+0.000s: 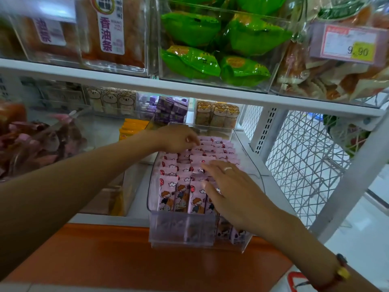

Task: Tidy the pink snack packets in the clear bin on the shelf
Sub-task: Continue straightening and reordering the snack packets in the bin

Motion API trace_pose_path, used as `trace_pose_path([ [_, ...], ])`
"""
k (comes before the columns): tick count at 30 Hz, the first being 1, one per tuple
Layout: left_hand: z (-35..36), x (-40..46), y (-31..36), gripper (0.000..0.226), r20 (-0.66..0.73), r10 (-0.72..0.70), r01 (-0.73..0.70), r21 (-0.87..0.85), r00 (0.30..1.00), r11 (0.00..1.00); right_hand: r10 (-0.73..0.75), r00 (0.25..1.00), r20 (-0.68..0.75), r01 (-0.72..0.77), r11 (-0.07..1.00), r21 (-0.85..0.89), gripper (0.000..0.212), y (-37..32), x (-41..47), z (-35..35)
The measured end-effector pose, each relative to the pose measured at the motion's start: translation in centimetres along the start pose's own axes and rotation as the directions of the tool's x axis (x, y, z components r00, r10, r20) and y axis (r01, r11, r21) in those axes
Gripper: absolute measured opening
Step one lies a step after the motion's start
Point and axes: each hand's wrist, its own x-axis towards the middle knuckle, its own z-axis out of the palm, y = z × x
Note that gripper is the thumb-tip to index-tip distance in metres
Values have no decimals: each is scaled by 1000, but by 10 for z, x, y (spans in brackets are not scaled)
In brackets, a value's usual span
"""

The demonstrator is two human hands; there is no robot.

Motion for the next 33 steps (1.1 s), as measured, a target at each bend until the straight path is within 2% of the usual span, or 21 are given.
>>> trace_pose_path([
  [2, 1, -4, 1, 33, -37, 19, -19, -5, 999, 1000, 2, 999, -50, -1, 1000, 27, 49, -4, 1, 1],
  [6, 11, -10, 6, 36, 51, 13, -19, 135, 999, 991, 17, 998, -59, -15, 999, 31, 52, -5, 11, 9],
  [10, 11, -13, 7, 26, -82, -24, 35, 136, 996, 990, 58, 998, 32, -58, 998, -3, 59, 3, 19, 17],
  [13, 8, -15, 9, 22, -203, -78, 80, 1, 976, 997, 56, 998, 26, -55, 998, -42, 62, 5, 23, 19],
  [15, 3, -19, 12, 23, -327, -168, 104, -206, 930, 973, 59, 998, 19, -58, 997, -43, 65, 5, 24, 20],
  [17, -1, -26, 15, 23, -404, -298, 86, -465, 865, 881, 57, 998, 17, -56, 997, -45, 66, 7, 25, 21],
  [19, -1, -39, 18, 19, -468, -400, 22, -628, 788, 778, 58, 998, 18, -57, 997, -50, 67, 8, 25, 20],
  [22, 5, -65, 27, 7, -598, -490, -96, -689, 634, 718, 70, 997, 30, -68, 997, -47, 64, 7, 26, 19],
  [25, 9, -89, 40, 3, -649, -541, -243, -732, 535, 637, 76, 997, 33, -76, 997, -2, 59, 5, 27, 16],
  [27, 10, -101, 45, 3, -652, -569, -288, -746, 501, 601, 82, 997, 2, -82, 995, 54, 51, 2, 24, 11],
  [30, 10, -114, 51, 4, -657, -571, -314, -746, 493, 587, 129, 975, -179, -82, 966, 247, 45, -5, 20, 2],
  [31, 10, -117, 54, 3, -657, -561, -316, -745, 504, 588, 158, 961, -229, -65, 928, 367, 44, -10, 19, -1],
  [33, 12, -121, 60, 2, -644, -538, -331, -754, 545, 567, 185, 954, -237, 2, 784, 621, 50, -25, 16, -8],
])
